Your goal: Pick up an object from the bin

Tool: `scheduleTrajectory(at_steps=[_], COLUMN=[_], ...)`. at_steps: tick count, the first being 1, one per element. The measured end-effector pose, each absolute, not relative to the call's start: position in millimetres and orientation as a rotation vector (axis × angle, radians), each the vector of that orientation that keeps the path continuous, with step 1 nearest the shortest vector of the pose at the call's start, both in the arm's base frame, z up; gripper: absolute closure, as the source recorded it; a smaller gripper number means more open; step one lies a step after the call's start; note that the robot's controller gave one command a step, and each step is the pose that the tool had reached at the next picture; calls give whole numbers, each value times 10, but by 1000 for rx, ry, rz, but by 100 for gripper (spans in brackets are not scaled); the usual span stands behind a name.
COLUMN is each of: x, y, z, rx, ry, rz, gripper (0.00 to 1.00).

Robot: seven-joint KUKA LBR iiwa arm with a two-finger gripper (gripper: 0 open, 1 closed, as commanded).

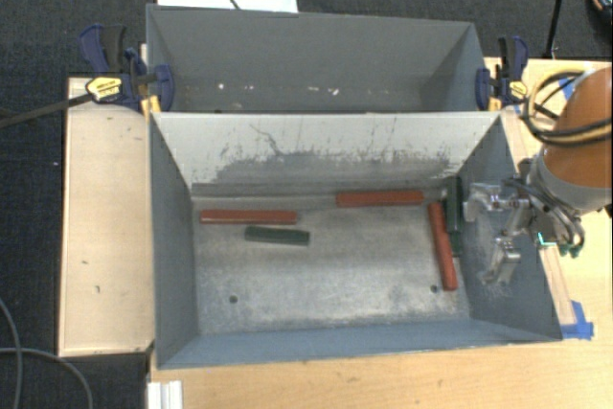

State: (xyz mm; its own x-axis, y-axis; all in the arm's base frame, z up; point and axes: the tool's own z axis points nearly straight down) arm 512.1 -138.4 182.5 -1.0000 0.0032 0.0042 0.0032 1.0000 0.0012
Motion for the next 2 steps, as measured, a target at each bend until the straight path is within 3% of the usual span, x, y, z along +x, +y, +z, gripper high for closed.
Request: scheduleTrajectory(at_steps=[1,2], x=[4897,5479], y=[-1518,-1502], z=[974,701], rx=[441,527], ry=[-3109,-3105], rz=[-2,3], gripper=[0,0])
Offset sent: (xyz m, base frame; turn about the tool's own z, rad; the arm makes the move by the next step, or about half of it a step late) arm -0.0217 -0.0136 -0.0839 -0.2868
